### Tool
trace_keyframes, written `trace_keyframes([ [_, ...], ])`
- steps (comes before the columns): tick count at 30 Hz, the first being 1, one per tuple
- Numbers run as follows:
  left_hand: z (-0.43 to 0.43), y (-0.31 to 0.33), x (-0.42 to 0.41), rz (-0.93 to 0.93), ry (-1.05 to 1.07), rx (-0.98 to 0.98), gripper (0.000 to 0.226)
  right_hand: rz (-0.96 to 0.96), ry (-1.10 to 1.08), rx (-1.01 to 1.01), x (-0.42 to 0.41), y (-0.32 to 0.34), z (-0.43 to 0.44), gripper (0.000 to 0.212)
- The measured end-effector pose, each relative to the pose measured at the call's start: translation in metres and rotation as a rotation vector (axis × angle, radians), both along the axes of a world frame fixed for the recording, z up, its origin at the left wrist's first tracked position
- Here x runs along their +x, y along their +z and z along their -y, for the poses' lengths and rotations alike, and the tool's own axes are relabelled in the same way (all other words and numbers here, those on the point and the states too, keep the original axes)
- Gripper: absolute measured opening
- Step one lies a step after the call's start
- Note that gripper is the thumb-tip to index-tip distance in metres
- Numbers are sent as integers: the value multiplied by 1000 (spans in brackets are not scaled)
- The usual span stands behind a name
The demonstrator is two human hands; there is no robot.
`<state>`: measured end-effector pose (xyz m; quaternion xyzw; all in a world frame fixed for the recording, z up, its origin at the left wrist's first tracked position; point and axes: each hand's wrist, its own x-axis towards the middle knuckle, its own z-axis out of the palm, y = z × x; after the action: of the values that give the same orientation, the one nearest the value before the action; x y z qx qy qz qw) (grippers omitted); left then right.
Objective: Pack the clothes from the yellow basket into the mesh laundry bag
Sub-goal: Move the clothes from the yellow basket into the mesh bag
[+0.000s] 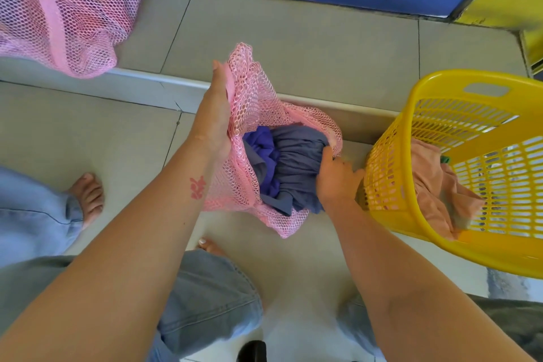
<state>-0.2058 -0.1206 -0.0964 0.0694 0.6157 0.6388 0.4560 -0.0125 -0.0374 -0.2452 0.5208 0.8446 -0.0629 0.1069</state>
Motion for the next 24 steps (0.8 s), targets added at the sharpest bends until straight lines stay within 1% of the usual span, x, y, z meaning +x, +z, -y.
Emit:
trace_keyframes([
  [1,1,0,0,-4,7,-9,70,-36,6,-15,0,3,-3,44],
  [3,2,0,2,-18,16,-25,69,-155,11,-86,1,14,-9,34],
  [6,2,2,6,-50,13,-51,67,-419,-37,-212,-5,40,-14,25],
  [8,4,6,9,-54,-17,-66,66,-600,-89,-298,-14,62,-14,15],
  [10,5,7,10,-68,-37,-55,67,-712,-89,-340,-27,81,-12,6],
  [14,3,7,7,-43,-41,-11,66,-925,-82,-347,-57,100,0,10],
  [15,2,7,7,-44,-41,-3,63,-941,-53,-366,-65,98,6,12],
  [16,0,8,9,-33,-50,6,60,-919,16,-387,-72,94,13,17],
  [17,-1,8,10,-22,-60,13,59,-848,127,-406,-78,85,20,24],
  [18,-3,8,10,-22,-65,14,59,-713,253,-418,-84,74,28,32],
  [19,-4,7,10,-27,-66,16,59,-514,360,-417,-87,63,35,40],
  [21,-5,3,7,-13,-56,37,63,-85,532,-291,-87,40,44,57],
  [22,-5,3,5,14,-62,59,66,49,600,-204,-85,30,44,62],
  [24,-6,4,2,76,-65,115,68,200,675,-58,-82,18,42,68],
])
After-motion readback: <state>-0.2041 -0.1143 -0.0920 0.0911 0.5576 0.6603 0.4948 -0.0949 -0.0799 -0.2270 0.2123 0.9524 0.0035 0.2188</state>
